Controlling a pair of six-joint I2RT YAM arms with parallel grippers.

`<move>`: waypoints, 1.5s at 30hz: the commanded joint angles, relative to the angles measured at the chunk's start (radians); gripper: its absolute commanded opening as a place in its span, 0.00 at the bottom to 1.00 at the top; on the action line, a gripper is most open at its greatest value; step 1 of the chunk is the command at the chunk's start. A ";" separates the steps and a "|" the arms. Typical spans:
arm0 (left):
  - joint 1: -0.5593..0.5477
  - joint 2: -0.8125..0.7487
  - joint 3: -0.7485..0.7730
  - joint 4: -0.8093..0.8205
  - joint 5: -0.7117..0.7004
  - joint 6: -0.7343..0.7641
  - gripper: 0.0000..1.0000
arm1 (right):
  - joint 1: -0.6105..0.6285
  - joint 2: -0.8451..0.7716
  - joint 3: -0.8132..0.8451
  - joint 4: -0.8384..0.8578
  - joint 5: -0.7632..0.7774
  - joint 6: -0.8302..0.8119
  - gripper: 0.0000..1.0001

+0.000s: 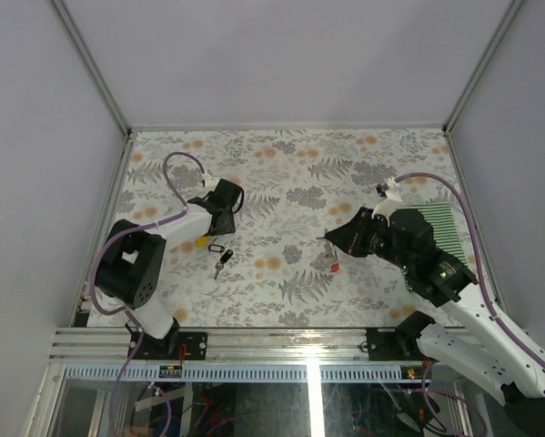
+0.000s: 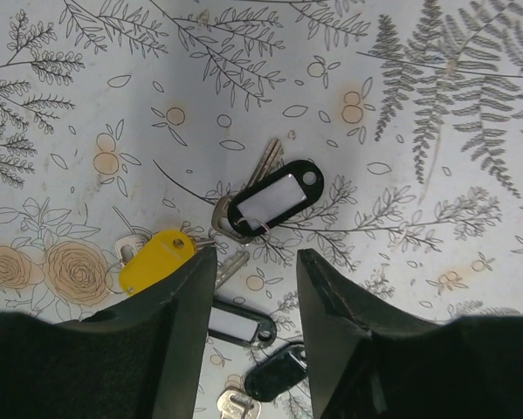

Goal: Put the keys on the keyring

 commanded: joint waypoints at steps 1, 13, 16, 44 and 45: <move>0.002 0.024 0.002 0.062 -0.064 -0.025 0.42 | 0.001 -0.009 0.004 0.064 -0.008 0.000 0.00; 0.001 0.087 0.012 0.084 -0.078 -0.024 0.36 | 0.001 0.001 0.000 0.073 -0.019 0.000 0.00; 0.001 0.089 0.004 0.090 -0.080 -0.022 0.32 | 0.001 0.002 -0.001 0.076 -0.020 0.000 0.00; -0.087 -0.201 -0.031 0.055 -0.014 0.097 0.00 | 0.001 0.013 0.011 0.075 -0.022 -0.044 0.00; -0.089 -0.227 -0.035 0.058 0.021 0.106 0.00 | 0.001 0.014 0.015 0.071 -0.022 -0.060 0.00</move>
